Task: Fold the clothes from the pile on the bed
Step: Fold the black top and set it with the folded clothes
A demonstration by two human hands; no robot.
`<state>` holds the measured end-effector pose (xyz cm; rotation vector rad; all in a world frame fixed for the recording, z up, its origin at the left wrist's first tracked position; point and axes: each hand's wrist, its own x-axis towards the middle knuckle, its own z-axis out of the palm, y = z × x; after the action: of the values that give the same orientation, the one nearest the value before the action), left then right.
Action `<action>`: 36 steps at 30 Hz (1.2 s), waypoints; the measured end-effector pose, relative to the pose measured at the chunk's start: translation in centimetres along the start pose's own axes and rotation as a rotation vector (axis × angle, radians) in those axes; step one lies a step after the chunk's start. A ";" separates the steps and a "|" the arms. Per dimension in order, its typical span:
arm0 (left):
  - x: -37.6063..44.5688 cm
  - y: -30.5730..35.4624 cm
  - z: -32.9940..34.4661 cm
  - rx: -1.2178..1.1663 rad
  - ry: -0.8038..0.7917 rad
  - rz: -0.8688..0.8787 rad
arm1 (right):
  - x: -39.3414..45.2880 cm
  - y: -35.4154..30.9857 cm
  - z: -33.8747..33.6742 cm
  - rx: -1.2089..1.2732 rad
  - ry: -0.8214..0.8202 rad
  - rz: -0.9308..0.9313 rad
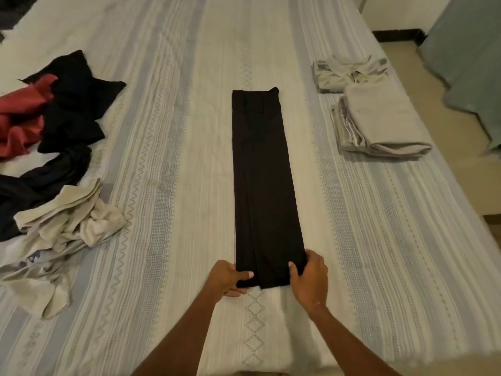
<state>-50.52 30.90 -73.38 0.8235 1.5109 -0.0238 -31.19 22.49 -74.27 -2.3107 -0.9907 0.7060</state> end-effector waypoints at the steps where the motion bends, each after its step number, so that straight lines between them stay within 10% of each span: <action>1: -0.4 -0.4 0.0 -0.046 0.015 0.022 | 0.5 0.1 -0.6 0.038 -0.077 0.078; 5: -1.5 -1.5 0.0 -0.066 0.007 0.062 | 1.7 0.6 -2.4 0.183 -0.310 0.286; 19: -3.6 -2.6 0.7 -0.064 0.052 0.086 | -0.8 0.2 -4.8 0.238 -0.324 0.115; 36: 5.4 19.0 -7.7 -0.338 0.080 0.068 | 20.2 -14.2 -4.4 0.465 -0.385 0.304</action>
<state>-47.08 51.15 -68.26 0.6073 1.5073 0.3102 -23.32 45.20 -67.09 -1.9614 -0.5426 1.3836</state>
